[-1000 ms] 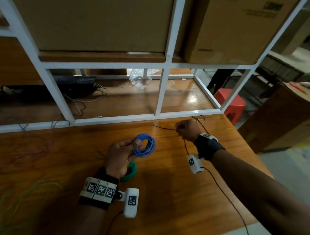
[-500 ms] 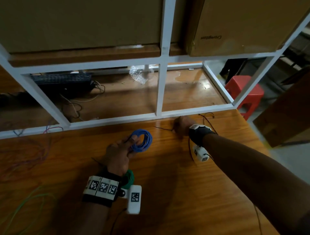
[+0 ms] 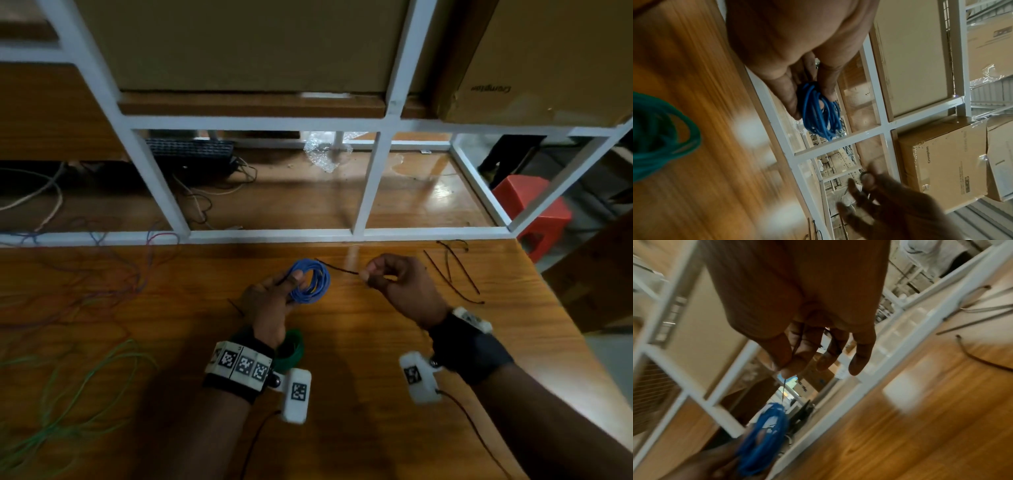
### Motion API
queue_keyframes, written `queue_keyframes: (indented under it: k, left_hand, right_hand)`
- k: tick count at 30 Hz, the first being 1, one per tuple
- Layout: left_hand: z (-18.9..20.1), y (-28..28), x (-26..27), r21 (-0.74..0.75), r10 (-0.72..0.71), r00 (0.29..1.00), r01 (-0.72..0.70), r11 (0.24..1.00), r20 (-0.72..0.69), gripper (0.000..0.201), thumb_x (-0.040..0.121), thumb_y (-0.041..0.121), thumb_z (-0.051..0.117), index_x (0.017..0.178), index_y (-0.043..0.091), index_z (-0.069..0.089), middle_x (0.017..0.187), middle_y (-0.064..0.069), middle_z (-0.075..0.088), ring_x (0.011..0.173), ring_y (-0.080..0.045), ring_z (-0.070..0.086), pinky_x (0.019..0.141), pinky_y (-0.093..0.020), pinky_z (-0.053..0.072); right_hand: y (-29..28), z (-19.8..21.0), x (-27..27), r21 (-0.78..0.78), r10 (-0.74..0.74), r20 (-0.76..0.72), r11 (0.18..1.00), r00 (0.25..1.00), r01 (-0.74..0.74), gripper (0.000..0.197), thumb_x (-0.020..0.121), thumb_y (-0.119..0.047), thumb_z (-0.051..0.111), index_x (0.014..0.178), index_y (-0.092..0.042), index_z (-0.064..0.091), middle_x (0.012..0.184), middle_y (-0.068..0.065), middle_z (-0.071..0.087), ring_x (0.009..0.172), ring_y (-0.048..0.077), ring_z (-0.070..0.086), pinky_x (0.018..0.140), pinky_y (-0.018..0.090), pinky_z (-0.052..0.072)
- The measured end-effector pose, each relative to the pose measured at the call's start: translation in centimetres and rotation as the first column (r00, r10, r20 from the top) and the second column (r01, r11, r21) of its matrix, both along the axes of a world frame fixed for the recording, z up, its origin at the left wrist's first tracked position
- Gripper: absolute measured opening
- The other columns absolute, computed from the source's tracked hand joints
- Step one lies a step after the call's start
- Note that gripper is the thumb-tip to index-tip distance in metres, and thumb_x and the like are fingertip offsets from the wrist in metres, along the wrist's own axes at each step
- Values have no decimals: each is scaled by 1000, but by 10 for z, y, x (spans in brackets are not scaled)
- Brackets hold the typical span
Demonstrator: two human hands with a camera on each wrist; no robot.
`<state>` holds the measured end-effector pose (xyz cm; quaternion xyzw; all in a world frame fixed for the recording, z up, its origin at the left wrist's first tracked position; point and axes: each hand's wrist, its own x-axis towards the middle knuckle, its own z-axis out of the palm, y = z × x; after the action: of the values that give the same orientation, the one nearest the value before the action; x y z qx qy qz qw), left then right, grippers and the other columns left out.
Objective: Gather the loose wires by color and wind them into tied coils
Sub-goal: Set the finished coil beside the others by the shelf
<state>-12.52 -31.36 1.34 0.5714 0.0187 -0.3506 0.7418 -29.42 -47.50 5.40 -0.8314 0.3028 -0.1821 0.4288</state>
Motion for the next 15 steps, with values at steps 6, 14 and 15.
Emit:
queue_keyframes:
  k: [6,14,15]
  left_hand:
    - [-9,19,6,20,86,996,-86,996,-12,33,82,7,78,113,-3,70,100,-18,75,86,-25,74,64,-30,60]
    - [-10,38,9,8,124,992,-124,992,-27,49,80,14,81,124,0,63,117,-19,70,110,-32,67,82,-41,58]
    - [-11,40,10,9,127,992,-126,992,-24,48,80,13,80,123,0,63,116,-18,71,109,-31,68,81,-40,58]
  right_hand:
    - [71,0,-10,-240,-29,36,970,999,37,15,90,-27,78,103,-35,77,84,-24,74,83,3,66,67,28,54]
    - [100,-10,-9,-613,-23,-82,790,996,-32,10,90,-28,69,98,-26,73,92,-10,74,102,23,58,78,39,46]
    - [102,-8,-9,-663,-32,-115,747,993,-53,11,89,-31,68,99,-26,72,92,-10,74,107,26,57,82,41,44]
